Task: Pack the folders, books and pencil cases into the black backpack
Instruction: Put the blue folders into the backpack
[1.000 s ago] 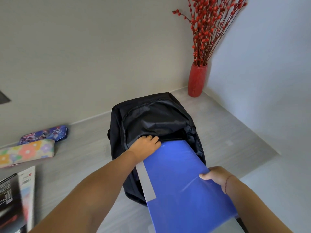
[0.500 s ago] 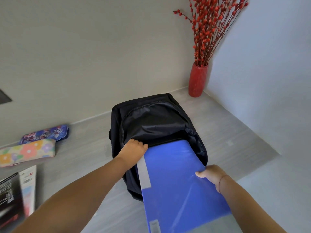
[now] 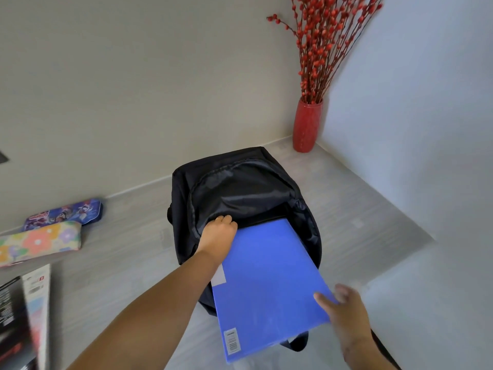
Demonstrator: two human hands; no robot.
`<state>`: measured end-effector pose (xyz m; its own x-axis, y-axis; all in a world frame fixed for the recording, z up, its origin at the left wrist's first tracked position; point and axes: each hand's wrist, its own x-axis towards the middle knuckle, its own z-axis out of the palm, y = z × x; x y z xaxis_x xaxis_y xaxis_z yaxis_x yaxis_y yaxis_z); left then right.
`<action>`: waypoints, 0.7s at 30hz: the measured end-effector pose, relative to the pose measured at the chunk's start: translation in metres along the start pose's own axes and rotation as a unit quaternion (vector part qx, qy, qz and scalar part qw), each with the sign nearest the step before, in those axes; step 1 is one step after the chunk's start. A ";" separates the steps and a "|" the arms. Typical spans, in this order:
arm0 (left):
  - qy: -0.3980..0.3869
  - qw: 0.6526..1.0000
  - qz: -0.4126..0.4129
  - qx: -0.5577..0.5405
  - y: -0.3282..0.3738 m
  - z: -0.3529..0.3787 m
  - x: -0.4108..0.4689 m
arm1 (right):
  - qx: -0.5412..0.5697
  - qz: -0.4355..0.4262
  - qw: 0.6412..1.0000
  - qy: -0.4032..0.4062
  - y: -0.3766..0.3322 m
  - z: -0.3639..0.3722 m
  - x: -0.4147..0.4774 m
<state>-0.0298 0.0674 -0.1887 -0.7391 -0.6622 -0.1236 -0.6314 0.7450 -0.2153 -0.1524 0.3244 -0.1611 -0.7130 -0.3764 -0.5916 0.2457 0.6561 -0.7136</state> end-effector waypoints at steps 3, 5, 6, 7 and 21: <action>0.009 0.999 -0.022 -0.035 0.005 0.004 -0.002 | 0.202 0.205 0.952 -0.107 0.020 0.003 -0.013; 0.021 0.999 -0.023 -0.039 0.006 0.005 -0.002 | 0.217 0.225 0.936 -0.165 0.030 0.010 -0.026; 0.025 0.999 -0.022 -0.035 0.006 0.004 -0.002 | 0.180 0.200 0.946 -0.181 0.036 0.016 -0.028; 0.028 0.999 -0.019 -0.025 0.007 0.004 -0.003 | 0.146 0.166 0.958 -0.183 0.039 0.022 -0.030; 0.200 0.974 -0.068 -0.077 0.005 -0.002 -0.013 | 0.266 0.146 0.942 -0.146 -0.048 0.089 0.049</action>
<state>-0.0241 0.0796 -0.1862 -0.6590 -0.6939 0.2903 -0.7350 0.6760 -0.0524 -0.1405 0.2159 -0.1893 -0.3720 -0.4446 -0.8149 0.7528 0.3691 -0.5450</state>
